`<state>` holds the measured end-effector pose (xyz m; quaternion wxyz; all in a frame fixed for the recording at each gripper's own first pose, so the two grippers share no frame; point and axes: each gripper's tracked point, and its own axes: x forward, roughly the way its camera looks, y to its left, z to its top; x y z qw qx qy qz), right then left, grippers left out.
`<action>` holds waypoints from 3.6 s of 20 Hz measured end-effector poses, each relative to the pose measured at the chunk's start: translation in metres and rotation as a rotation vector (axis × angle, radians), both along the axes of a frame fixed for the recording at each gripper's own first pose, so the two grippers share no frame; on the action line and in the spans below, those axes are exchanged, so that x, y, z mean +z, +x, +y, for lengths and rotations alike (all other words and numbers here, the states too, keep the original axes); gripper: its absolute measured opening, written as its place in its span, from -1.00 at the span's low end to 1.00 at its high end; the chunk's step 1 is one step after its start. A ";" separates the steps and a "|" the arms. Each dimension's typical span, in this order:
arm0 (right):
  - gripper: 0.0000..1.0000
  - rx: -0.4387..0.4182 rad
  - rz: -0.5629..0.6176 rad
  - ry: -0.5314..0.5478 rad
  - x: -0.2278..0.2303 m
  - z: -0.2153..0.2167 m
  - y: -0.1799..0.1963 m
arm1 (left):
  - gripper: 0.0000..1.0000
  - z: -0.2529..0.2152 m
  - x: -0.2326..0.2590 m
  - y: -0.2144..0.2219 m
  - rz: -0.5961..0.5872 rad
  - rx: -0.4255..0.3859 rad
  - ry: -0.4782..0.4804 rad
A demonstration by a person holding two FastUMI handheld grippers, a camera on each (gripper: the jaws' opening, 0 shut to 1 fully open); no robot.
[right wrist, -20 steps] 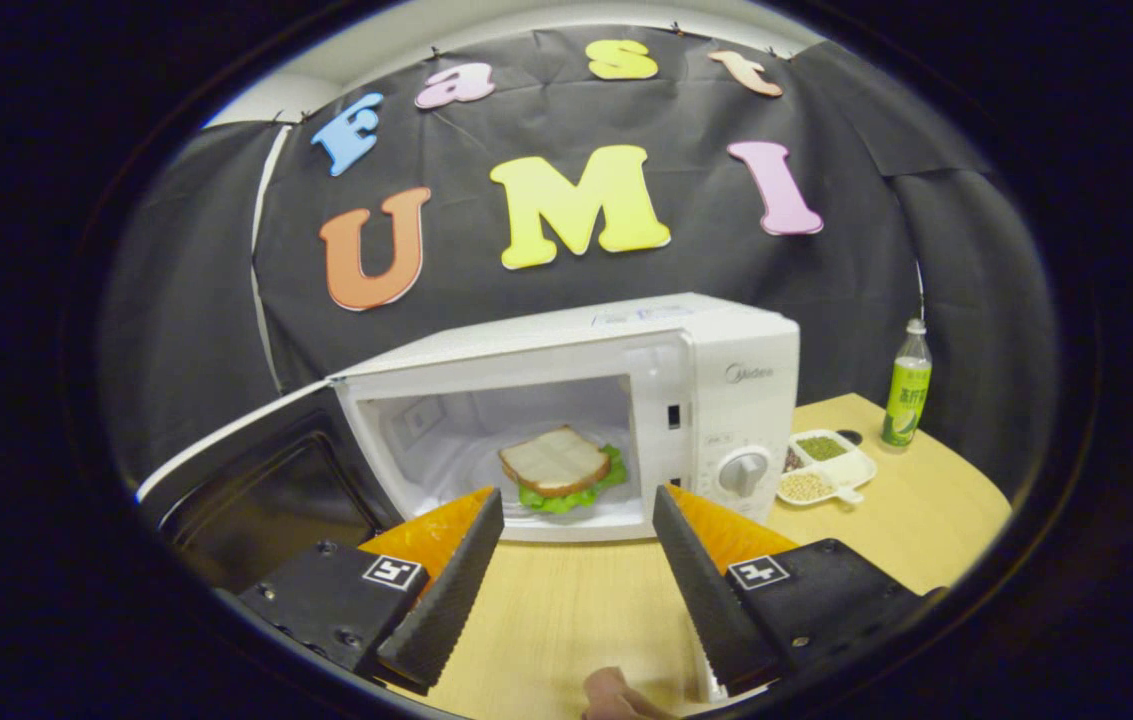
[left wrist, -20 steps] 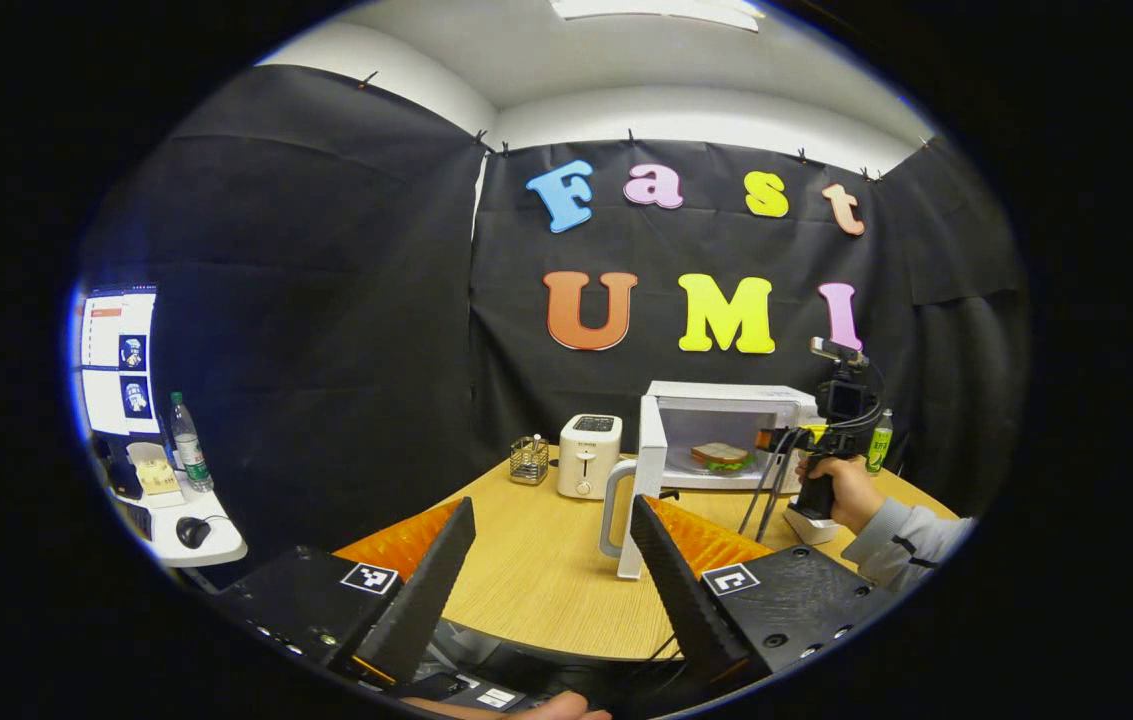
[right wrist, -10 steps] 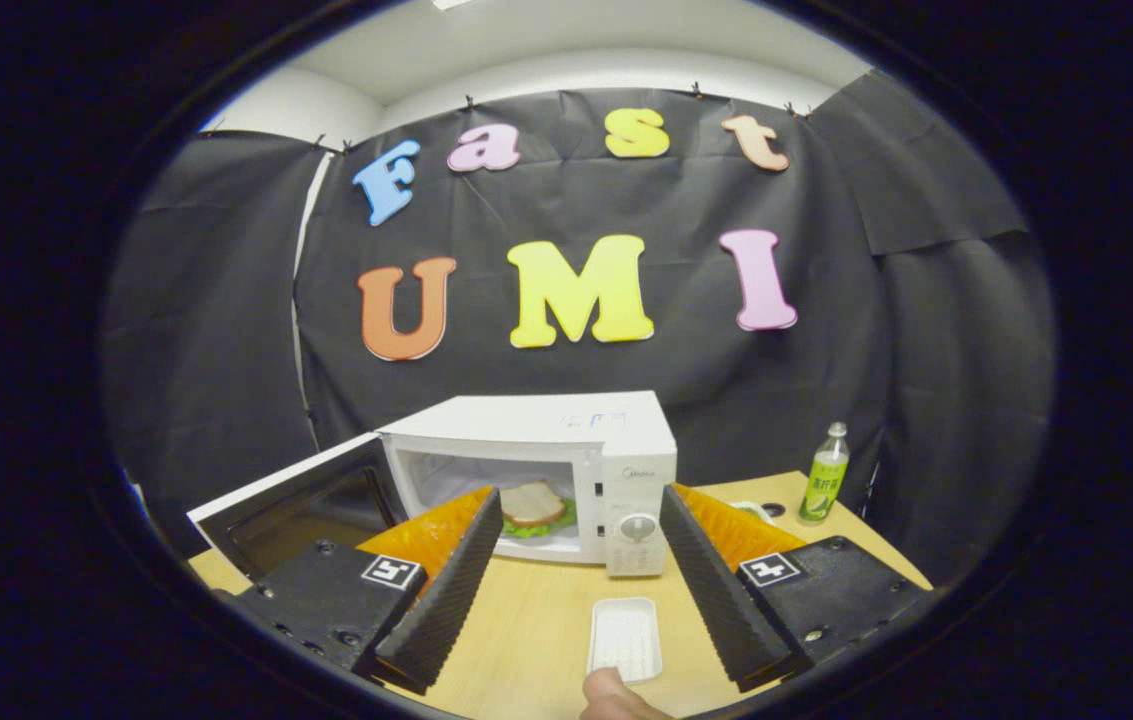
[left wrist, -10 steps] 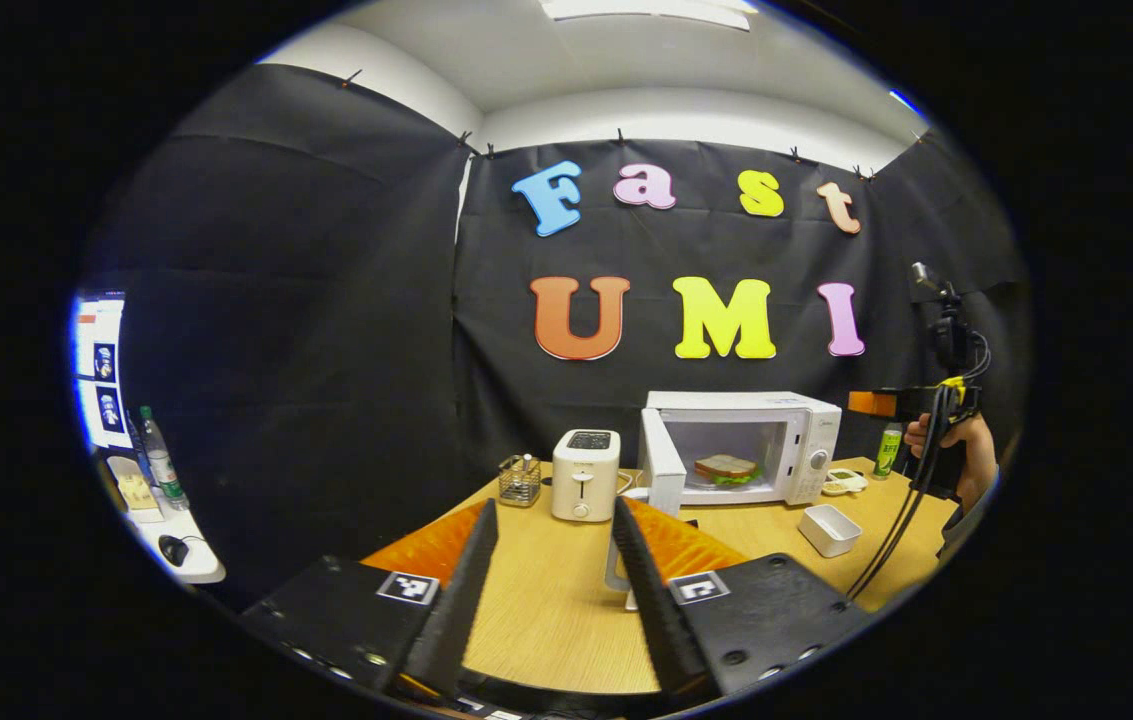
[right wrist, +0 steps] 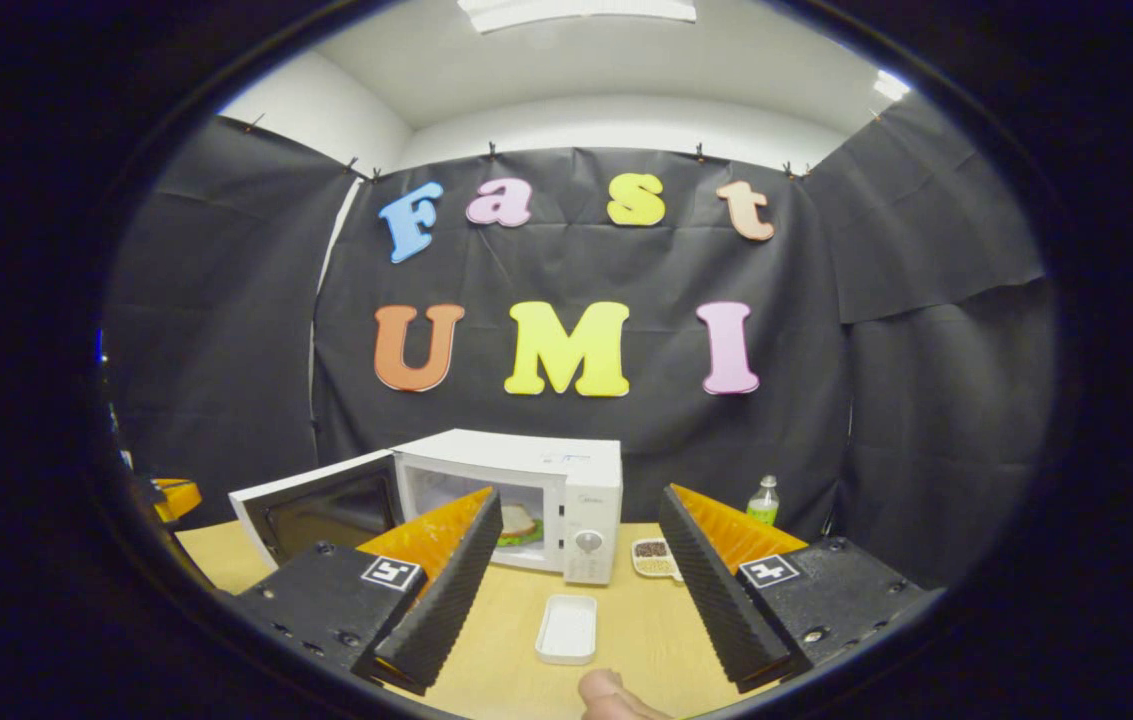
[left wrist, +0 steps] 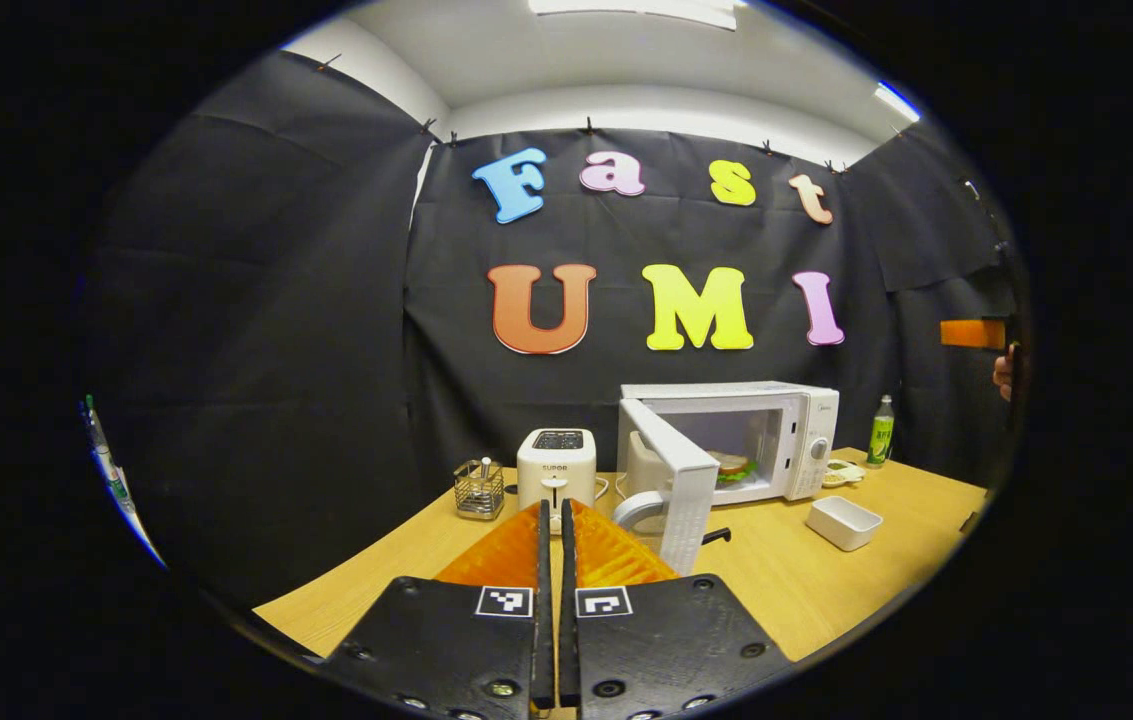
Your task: Open the microwave oven with the left hand, put the food in, and close the microwave oven.
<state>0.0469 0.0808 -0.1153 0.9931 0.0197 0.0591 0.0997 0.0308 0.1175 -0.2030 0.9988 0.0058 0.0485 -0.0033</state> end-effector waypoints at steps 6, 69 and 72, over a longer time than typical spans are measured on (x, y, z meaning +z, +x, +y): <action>1.00 0.028 -0.045 0.044 0.014 -0.017 -0.029 | -1.00 0.015 -0.039 0.037 0.048 0.009 -0.059; 0.80 -0.030 0.175 0.183 -0.104 -0.147 0.076 | -1.00 -0.314 -0.093 0.283 0.108 -0.263 0.047; 0.80 -0.043 0.180 0.167 -0.096 -0.140 0.062 | -1.00 -0.313 -0.089 0.271 0.142 -0.260 0.013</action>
